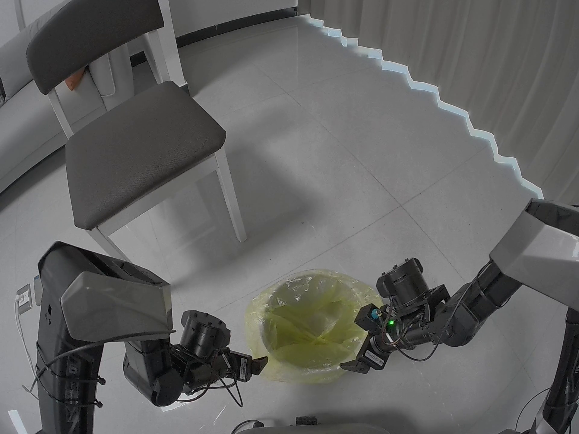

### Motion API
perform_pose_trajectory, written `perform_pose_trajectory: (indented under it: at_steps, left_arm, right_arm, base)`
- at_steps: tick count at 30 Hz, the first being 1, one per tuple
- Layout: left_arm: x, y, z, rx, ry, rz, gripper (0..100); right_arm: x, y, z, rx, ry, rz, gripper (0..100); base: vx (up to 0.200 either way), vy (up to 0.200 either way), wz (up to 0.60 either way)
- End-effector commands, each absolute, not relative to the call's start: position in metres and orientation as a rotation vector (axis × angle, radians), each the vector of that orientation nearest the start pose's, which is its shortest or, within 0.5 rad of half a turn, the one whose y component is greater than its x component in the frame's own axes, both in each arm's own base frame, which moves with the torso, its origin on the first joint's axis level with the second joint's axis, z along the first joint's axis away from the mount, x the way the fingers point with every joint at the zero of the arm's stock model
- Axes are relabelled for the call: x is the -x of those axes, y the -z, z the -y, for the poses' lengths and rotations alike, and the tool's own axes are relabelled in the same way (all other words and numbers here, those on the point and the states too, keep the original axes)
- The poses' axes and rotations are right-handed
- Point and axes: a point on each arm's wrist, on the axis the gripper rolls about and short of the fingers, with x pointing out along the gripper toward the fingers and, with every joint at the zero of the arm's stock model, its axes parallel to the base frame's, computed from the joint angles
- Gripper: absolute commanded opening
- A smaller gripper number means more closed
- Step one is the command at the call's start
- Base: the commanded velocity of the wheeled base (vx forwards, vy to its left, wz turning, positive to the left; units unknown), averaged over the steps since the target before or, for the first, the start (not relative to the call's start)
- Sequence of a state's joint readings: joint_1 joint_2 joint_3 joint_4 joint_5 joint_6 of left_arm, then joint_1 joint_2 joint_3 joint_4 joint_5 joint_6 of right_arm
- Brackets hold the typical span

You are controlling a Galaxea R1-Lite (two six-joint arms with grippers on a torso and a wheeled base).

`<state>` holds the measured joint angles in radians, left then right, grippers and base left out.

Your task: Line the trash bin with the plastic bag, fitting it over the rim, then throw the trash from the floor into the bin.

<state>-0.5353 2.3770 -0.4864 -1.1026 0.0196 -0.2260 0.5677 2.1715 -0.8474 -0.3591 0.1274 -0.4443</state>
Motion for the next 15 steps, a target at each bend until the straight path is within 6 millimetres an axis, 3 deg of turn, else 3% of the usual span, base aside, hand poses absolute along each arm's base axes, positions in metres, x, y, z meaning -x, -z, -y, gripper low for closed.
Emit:
perform_pose_trajectory:
  at_steps: [1,15]
  left_arm:
    - [-0.261,0.052,0.145,0.002,0.373,-0.812,100]
    - [-0.26,0.049,0.14,0.007,0.362,-0.807,100]
  right_arm:
    - [-0.288,0.005,-0.203,0.633,-0.888,-0.833,100]
    - [-0.286,0.024,-0.21,0.663,-0.915,-0.876,100]
  base:
    - [0.0,0.0,0.0]
    - [0.0,0.0,0.0]
